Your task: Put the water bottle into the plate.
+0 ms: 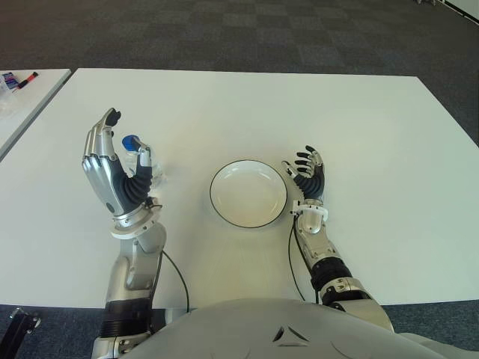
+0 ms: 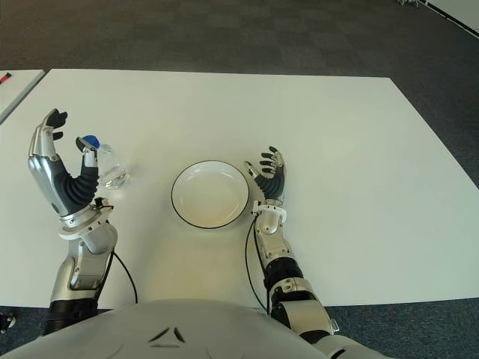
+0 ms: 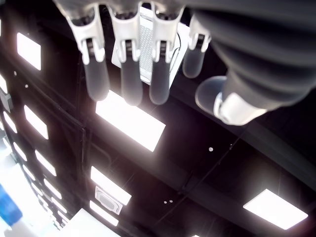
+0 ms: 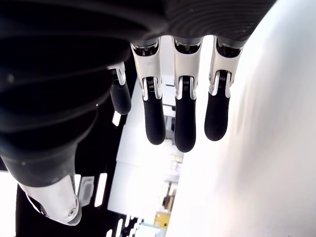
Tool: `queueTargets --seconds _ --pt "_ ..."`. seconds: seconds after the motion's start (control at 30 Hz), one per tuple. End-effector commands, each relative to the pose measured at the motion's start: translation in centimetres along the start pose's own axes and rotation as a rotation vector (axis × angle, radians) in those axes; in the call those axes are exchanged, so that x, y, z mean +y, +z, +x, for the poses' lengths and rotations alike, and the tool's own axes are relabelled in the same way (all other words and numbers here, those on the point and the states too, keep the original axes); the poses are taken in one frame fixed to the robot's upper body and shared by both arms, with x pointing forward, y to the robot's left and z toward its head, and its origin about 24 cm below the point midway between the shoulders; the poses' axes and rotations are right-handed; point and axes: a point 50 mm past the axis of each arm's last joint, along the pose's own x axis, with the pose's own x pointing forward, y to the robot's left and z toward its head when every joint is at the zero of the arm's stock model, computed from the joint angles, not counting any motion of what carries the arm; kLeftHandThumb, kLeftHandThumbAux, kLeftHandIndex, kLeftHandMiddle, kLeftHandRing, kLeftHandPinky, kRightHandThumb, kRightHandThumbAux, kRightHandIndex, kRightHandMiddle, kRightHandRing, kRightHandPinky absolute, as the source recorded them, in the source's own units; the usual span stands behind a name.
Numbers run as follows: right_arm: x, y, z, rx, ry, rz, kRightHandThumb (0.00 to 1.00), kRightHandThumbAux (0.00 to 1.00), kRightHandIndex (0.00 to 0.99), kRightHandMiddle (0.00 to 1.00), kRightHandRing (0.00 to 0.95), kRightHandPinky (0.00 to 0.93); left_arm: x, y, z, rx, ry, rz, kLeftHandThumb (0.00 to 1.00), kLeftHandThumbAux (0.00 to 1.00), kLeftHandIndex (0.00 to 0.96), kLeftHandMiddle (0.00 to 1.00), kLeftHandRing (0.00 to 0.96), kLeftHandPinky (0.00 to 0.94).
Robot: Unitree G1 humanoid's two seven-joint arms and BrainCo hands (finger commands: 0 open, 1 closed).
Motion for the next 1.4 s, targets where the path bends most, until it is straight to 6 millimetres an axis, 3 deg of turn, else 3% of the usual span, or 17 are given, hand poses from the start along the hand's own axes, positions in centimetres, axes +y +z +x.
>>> queueTargets --seconds 0.03,0.77,0.8,0.83,0.93,1.13,1.4 --pt "-0.1 -1.0 -0.6 0.053 0.009 -0.022 0.673 0.728 0.167 0.334 0.371 0.402 -0.2 0.0 0.0 0.002 0.002 -0.002 0.637 0.533 0.17 0.275 0.299 0.327" --pt "-0.1 -1.0 -0.6 0.058 0.006 -0.021 0.67 0.728 0.164 0.336 0.376 0.411 -0.3 0.1 0.0 0.003 0.001 -0.002 0.637 0.533 0.17 0.275 0.299 0.327" --pt "-0.1 -1.0 -0.6 0.058 0.005 -0.021 0.671 0.729 0.164 0.336 0.376 0.411 -1.3 -1.1 -0.4 0.077 -0.139 0.07 0.637 0.533 0.17 0.275 0.299 0.327" --pt "-0.1 -1.0 -0.6 0.058 0.005 -0.021 0.672 0.729 0.165 0.337 0.376 0.41 -2.0 -2.0 -0.8 0.137 -0.245 0.12 0.561 0.492 0.109 0.176 0.191 0.223" --pt "-0.2 -1.0 -0.6 0.057 0.004 -0.022 0.677 0.728 0.166 0.338 0.375 0.407 -2.8 -3.3 -1.3 0.2 -0.355 0.187 0.479 0.43 0.035 0.057 0.062 0.087" --pt "-0.2 -1.0 -0.6 0.055 0.006 -0.021 0.687 0.725 0.169 0.339 0.377 0.412 -3.0 -3.6 -1.3 0.107 -0.363 0.247 0.447 0.361 0.003 0.006 0.006 0.019" --pt "-0.2 -1.0 -0.5 0.054 0.006 -0.018 0.697 0.73 0.172 0.345 0.38 0.408 -3.3 -3.9 -1.4 0.074 -0.365 0.263 0.424 0.329 0.0 0.0 0.0 0.001"
